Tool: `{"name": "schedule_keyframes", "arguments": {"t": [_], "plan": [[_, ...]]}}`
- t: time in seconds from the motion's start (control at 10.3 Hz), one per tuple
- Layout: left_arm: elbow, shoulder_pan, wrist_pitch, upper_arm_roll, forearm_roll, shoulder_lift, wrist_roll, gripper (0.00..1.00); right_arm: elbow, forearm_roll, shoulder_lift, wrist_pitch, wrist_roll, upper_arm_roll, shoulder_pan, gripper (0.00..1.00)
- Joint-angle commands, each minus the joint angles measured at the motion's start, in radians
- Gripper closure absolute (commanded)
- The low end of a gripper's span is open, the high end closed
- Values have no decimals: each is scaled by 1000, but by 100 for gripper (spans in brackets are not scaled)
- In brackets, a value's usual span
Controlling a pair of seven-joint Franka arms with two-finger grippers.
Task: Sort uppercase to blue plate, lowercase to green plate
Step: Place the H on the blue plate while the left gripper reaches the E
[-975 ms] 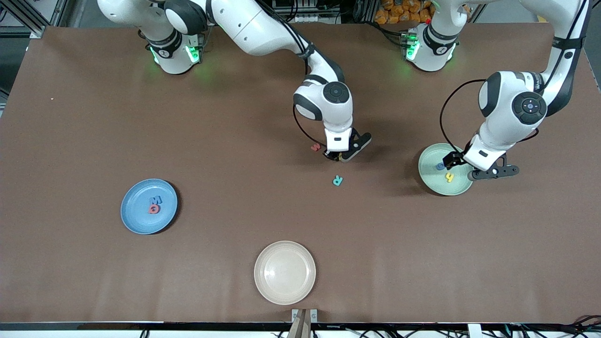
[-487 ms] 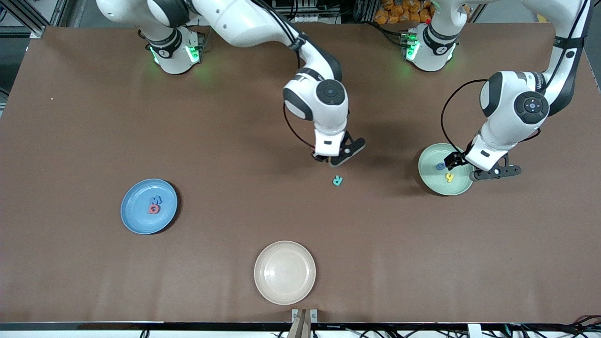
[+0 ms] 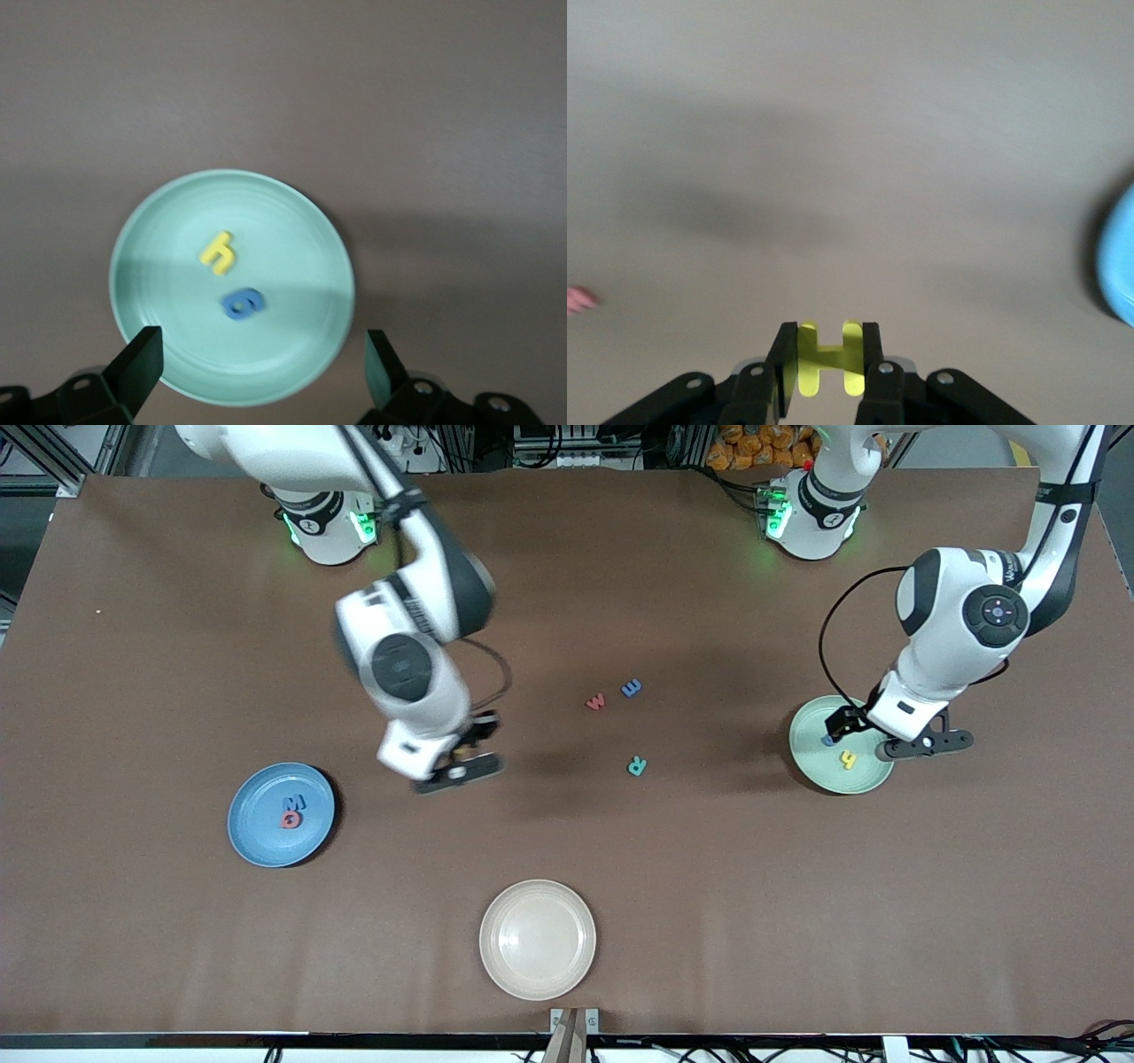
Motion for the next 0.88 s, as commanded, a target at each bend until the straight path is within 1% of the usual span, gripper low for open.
{"name": "schedule_keyframes", "arguments": {"t": [0.0,0.1,0.29,0.39,0.58,0.68,0.78], "plan": [[-34,8,-24,-104,-40,-51,-56,0,-90,16,-55,-50,-103,23,-208,100],[-39,8,-24,-158,-87,-49,-59,0,-112,11,-55,-53,-152,22,-282,100],[-44,8,-16,-265,-108,-43,-44,0,-147,7,-28,-17,-208,22,-423,100],[-47,5,-3,-314,-108,-37,-30,2,-150,8,1,11,-240,22,-467,100],[-55,0,54,-394,-108,-11,57,0,-201,8,34,153,-248,22,-511,100],[-56,-2,79,-427,-108,3,98,0,-208,8,54,201,-248,22,-521,91],[-59,-2,106,-462,-108,12,132,0,-207,8,64,232,-248,22,-525,72]]}}
